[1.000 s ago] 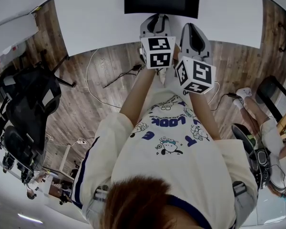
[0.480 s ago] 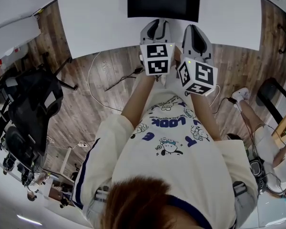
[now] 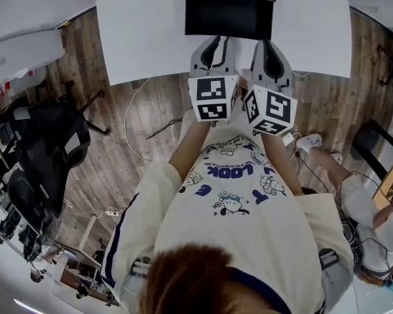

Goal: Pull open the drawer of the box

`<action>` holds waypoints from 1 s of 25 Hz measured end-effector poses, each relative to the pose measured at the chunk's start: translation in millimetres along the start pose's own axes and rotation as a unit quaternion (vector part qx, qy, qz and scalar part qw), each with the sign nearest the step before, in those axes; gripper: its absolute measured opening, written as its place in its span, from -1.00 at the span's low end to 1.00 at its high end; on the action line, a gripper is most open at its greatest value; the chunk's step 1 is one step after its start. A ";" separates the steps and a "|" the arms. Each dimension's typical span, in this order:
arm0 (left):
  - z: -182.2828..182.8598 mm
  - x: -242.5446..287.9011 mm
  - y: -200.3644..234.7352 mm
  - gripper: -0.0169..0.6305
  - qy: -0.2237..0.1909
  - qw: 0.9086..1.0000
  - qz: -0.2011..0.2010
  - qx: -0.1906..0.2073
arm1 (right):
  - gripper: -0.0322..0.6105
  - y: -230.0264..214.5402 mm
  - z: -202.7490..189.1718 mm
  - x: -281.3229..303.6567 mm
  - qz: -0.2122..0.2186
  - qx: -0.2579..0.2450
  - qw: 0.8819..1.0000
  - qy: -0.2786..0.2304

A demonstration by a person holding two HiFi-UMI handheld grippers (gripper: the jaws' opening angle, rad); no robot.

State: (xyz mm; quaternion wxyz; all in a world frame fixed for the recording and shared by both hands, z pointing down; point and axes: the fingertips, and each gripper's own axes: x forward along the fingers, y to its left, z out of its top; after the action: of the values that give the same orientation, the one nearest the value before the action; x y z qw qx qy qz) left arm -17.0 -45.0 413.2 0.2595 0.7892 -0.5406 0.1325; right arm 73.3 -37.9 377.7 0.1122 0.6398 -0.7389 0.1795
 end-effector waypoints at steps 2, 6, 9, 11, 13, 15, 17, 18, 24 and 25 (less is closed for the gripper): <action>15.7 -7.8 -1.0 -0.74 -0.020 1.000 -0.004 0.011 | -0.78 3.8 10.2 -1.7 -0.003 -0.011 1.000 -0.015; 41.2 -24.5 -0.1 -0.78 -0.056 0.998 -0.002 0.027 | -0.78 11.3 27.8 -6.9 0.002 -0.020 0.999 -0.037; 58.7 -34.7 -2.2 -0.79 -0.082 0.996 0.003 0.047 | -0.78 13.8 41.7 -10.7 0.006 -0.025 0.998 -0.055; 69.1 -40.7 -4.8 -0.79 -0.097 0.994 0.006 0.059 | -0.78 14.1 49.7 -13.7 0.009 -0.027 0.998 -0.064; 77.6 -46.0 -7.5 -0.79 -0.109 0.992 0.008 0.067 | -0.78 13.8 55.5 -16.4 0.010 -0.029 0.997 -0.072; 85.5 -51.4 -9.0 -0.79 -0.122 0.990 0.011 0.071 | -0.78 14.0 60.4 -18.5 0.012 -0.030 0.996 -0.079; 92.8 -56.6 -10.1 -0.79 -0.133 0.988 0.013 0.074 | -0.78 15.1 65.4 -20.6 0.015 -0.032 0.996 -0.086; 95.9 -58.7 -10.7 -0.79 -0.138 0.988 0.013 0.075 | -0.78 15.4 67.7 -21.7 0.016 -0.033 0.995 -0.089; 108.3 -63.9 -13.2 -0.79 -0.153 0.984 0.018 0.083 | -0.78 17.5 79.6 -25.7 0.023 -0.038 0.994 -0.103; 109.1 -65.3 -12.9 -0.79 -0.154 0.984 0.017 0.083 | -0.78 19.2 80.9 -26.7 0.023 -0.038 0.994 -0.104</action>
State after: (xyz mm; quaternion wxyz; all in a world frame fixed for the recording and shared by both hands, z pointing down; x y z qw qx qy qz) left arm -37.8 -50.5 287.1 0.1042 0.8094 -0.5750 0.0582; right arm 63.7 -44.6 291.1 0.0547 0.6328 -0.7676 0.0860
